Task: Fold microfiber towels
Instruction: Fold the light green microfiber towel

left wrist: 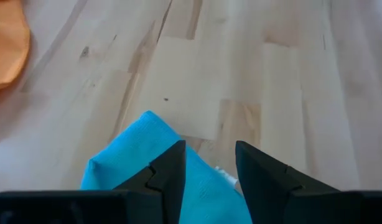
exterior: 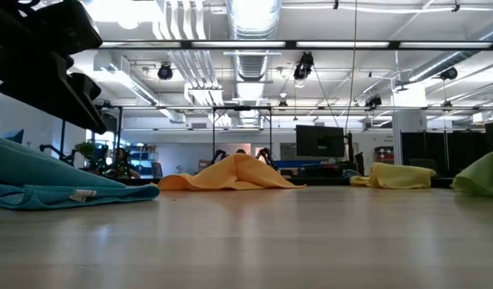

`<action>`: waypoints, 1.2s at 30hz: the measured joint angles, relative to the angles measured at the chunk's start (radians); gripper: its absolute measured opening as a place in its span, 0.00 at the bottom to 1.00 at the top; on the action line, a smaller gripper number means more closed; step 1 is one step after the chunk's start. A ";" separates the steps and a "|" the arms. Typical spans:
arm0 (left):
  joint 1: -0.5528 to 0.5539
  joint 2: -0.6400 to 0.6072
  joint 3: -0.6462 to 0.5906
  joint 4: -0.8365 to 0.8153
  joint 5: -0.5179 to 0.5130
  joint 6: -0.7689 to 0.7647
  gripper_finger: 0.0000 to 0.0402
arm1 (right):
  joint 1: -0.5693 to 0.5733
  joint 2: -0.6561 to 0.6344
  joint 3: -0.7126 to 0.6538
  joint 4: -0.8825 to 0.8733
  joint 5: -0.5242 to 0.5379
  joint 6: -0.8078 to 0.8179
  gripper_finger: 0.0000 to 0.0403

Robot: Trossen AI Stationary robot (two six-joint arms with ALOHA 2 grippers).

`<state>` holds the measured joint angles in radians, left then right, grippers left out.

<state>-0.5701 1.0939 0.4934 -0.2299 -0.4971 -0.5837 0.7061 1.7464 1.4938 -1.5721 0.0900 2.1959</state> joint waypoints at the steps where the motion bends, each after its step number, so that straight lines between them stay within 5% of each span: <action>1: 0.000 0.000 0.000 0.002 0.006 -0.012 0.31 | -0.036 -0.017 -0.028 0.005 0.016 -0.034 0.47; 11: 0.000 0.004 -0.010 0.006 0.047 0.061 0.31 | -0.362 -0.181 -0.344 0.175 -0.063 -0.458 0.44; 20: 0.010 0.004 0.037 0.016 0.014 0.237 0.31 | -0.390 -0.169 -0.562 0.266 -0.241 -0.399 0.37; 27: 0.012 0.003 0.067 0.012 0.006 0.299 0.31 | -0.391 -0.153 -0.650 0.417 -0.253 -0.439 0.40; 36: 0.014 -0.002 0.068 0.013 -0.041 0.339 0.31 | -0.395 -0.151 -0.611 0.547 -0.180 -0.490 0.05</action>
<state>-0.5560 1.0924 0.5610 -0.2173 -0.5384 -0.2443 0.3109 1.5957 0.8831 -1.0251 -0.0900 1.7063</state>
